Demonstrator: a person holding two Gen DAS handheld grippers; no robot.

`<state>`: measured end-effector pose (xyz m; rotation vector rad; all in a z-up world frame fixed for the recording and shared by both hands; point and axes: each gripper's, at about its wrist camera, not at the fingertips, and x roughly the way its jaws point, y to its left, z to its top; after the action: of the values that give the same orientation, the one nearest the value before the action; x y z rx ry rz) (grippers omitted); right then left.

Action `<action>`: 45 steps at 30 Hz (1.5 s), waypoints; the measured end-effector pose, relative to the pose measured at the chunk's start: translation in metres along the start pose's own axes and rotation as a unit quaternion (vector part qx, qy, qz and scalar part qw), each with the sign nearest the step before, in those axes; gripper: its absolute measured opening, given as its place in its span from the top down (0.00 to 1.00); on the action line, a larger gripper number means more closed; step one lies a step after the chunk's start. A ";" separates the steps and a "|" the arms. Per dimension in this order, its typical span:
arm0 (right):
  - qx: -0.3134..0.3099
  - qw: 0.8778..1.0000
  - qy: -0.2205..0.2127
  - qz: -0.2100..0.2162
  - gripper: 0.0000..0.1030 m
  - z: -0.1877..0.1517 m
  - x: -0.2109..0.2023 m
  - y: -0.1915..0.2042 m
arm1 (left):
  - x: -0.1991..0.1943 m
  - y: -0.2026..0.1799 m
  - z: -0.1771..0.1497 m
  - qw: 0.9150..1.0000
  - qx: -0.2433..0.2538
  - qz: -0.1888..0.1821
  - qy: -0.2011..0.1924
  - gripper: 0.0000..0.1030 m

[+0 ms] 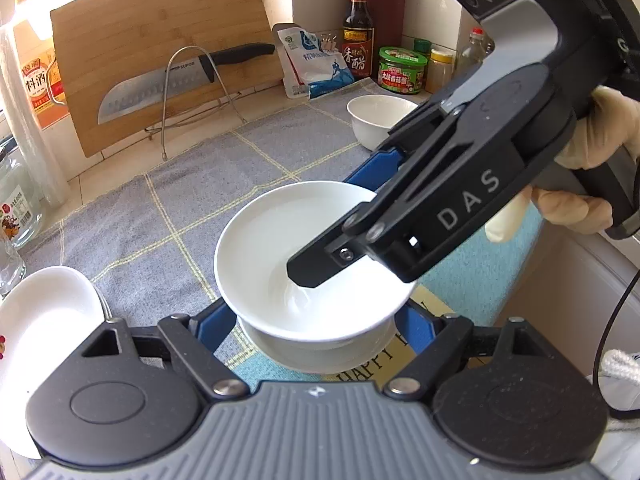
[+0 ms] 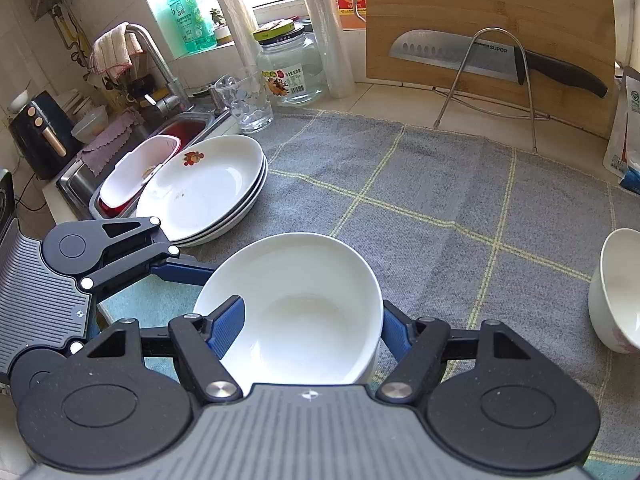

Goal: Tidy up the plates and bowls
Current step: 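Lower the held bowl into the placed bowl with the right tool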

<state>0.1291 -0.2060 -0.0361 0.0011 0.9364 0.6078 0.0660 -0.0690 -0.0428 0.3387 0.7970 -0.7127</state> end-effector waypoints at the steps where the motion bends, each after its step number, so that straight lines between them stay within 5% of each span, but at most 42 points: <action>1: 0.000 1.000 0.001 0.000 0.25 0.000 0.001 0.001 | 0.000 0.000 -0.001 1.000 0.000 0.000 0.001 0.17; 31: 0.005 1.000 0.015 -0.002 0.25 -0.007 0.011 -0.001 | 0.010 0.001 -0.002 1.000 0.000 -0.008 0.013 0.17; 35: 0.005 1.000 0.012 0.002 0.21 -0.008 0.012 -0.001 | 0.012 0.001 -0.002 1.000 0.000 -0.006 0.014 0.13; 40: 0.001 1.000 -0.001 0.004 0.00 -0.010 0.009 0.001 | 0.012 0.002 -0.004 1.000 -0.001 -0.011 0.013 0.12; 45: -0.001 1.000 -0.009 -0.005 0.00 -0.008 0.005 0.003 | 0.006 0.003 -0.008 1.000 0.000 -0.020 0.017 0.12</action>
<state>0.1239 -0.2029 -0.0441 0.0007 0.9179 0.5986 0.0668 -0.0656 -0.0523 0.3366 0.8375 -0.7454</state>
